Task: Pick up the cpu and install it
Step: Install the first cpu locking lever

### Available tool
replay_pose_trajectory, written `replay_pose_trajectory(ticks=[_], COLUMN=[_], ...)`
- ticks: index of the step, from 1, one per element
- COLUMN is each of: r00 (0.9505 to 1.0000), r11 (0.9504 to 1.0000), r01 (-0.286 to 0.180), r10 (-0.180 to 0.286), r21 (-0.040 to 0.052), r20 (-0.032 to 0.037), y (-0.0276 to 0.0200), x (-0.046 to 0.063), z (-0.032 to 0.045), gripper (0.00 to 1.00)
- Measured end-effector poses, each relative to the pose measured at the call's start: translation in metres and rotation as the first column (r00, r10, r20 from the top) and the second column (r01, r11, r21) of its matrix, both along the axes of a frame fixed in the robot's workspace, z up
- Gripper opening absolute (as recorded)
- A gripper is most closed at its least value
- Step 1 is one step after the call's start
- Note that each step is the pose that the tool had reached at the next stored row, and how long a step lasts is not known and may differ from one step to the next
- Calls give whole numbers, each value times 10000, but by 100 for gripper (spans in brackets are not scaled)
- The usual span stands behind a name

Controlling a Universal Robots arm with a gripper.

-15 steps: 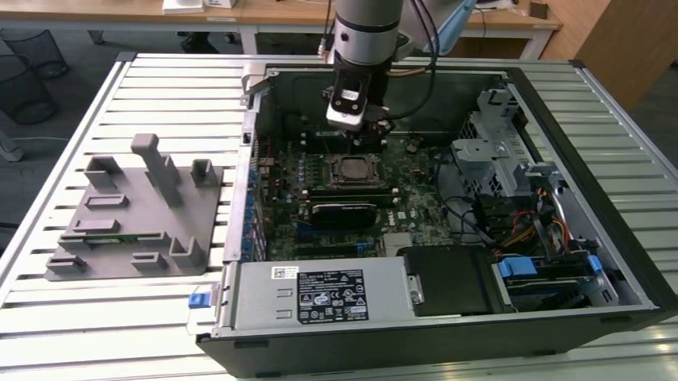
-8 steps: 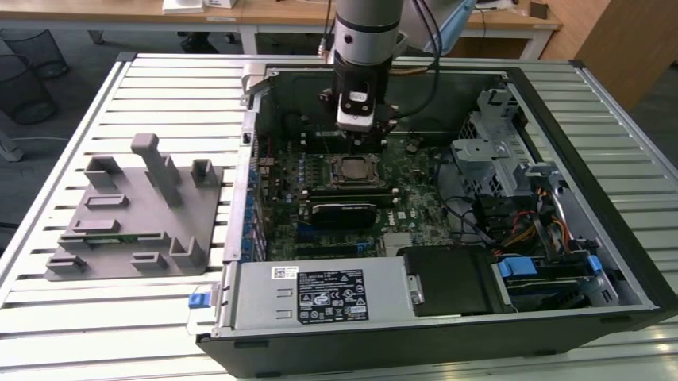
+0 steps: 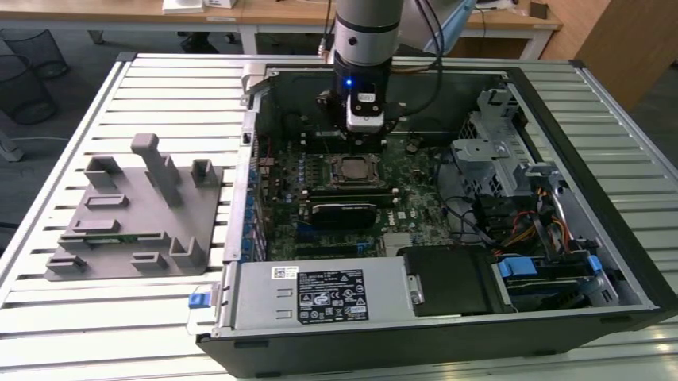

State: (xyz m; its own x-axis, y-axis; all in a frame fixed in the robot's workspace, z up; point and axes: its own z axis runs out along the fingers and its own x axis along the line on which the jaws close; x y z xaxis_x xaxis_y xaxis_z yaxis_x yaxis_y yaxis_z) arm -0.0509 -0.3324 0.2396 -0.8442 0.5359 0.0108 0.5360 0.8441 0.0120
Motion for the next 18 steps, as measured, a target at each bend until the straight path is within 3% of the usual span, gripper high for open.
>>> replay_pose_trajectory(ticks=[4,8,12,15,18], r00=[9973,9895,9762,9626,9461], r11=[9973,9895,9762,9626,9461], r01=[-731,-1446,-2168,-2707,-3239], r10=[731,1446,2168,2707,3239], r21=[-1,-2,-2,-2,-1], r20=[0,0,0,0,0], y=[0,0,0,0,0], x=[0,0,0,0,0], z=[-3,-6,-10,-12,-15], gripper=[11,11,11,11,11])
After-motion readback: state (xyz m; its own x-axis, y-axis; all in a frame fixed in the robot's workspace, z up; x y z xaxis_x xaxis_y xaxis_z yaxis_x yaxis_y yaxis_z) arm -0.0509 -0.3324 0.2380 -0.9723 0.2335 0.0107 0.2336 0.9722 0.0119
